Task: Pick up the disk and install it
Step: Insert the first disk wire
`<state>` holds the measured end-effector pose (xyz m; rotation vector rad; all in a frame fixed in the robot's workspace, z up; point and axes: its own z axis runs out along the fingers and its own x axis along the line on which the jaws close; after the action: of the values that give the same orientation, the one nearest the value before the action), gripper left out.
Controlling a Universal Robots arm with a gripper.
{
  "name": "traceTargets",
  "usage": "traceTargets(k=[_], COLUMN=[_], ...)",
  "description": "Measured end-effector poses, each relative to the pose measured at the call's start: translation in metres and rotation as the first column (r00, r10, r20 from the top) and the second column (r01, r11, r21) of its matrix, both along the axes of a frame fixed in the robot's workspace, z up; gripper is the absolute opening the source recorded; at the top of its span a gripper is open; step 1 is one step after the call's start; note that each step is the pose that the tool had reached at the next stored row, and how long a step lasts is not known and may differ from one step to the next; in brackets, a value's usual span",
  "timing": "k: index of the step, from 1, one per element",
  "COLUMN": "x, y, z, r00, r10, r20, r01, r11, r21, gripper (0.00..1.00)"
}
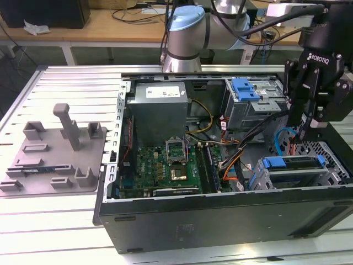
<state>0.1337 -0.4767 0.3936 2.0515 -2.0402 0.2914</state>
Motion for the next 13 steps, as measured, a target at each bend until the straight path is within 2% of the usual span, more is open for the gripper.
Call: traceTargets(k=[2, 4, 6, 8, 9, 10, 12, 13], x=[0.009, 0.015, 0.02, 0.025, 0.029, 0.031, 0.037, 0.039], y=[0.0077, 0.0119, 0.0147, 0.0168, 0.0184, 0.0191, 0.0212, 0.0218], z=[-0.0009, -0.0013, -0.0019, -0.0023, -0.0029, -0.003, -0.0037, -0.0038], r00=[1.0, 1.0, 0.9999, 0.9999, 0.9998, 0.9998, 0.9998, 0.9997], r10=[0.0, 0.0, 0.0, 0.0, -0.001, -0.001, -0.002, -0.003], r20=[-0.0061, -0.0097, -0.0133, -0.0162, -0.0183, -0.0192, -0.022, -0.0228], r01=[0.0, 0.0, 0.0, 0.0, -0.001, -0.001, -0.001, 0.0], r11=[0.9999, 0.9999, 0.9997, 0.9991, 0.9978, 0.9969, 0.993, 0.9917], r21=[-0.0104, -0.017, -0.0258, -0.0427, -0.0656, -0.0791, -0.1182, -0.1288], gripper=[0.5, 0.5, 0.5, 0.5, 0.5, 0.5, 0.5, 0.5])
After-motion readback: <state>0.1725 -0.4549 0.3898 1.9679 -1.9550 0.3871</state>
